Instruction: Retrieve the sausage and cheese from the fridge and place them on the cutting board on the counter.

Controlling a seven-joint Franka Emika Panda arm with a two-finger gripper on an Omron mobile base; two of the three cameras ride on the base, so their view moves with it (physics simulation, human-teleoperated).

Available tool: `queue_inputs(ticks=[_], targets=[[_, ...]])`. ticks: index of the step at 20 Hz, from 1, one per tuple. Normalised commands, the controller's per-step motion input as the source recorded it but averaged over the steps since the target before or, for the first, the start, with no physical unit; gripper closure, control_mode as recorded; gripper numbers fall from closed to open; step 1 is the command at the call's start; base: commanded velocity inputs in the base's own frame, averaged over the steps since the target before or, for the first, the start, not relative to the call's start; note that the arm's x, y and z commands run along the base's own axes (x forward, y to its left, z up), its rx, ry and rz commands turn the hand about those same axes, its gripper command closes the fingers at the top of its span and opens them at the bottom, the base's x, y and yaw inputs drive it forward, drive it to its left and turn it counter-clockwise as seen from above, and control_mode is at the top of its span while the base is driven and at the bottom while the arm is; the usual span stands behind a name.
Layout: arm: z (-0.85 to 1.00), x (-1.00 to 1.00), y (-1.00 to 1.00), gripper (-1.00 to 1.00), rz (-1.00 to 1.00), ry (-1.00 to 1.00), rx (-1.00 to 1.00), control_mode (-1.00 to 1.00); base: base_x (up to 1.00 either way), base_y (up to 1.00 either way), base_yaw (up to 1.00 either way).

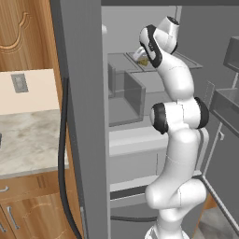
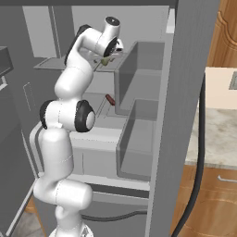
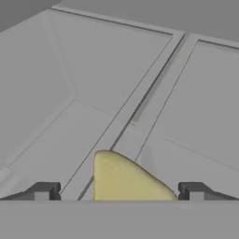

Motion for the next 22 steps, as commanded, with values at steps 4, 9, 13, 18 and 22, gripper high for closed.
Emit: queue_inputs(ticks=[4,9,13,18,22], targets=[[-0.5,0.0,0.36,1.0,0.0,0.06,0.0,-1.0,0.0,0.0,0.0],[-0.51,-0.04,0.15,1.0,0.0,0.06,0.0,-1.0,0.0,0.0,0.0],[-0.4,0.0,-0.01,1.0,0.04,0.0,-0.01,-1.0,0.0,0.0,0.0],[-0.49,-0.56,0.19,1.0,0.03,0.0,0.0,-1.0,0.0,0.0,0.0],[-0.34,-0.76,0.16,1.0,0.0,0.0,0.0,-1.0,0.0,0.0,0.0]])
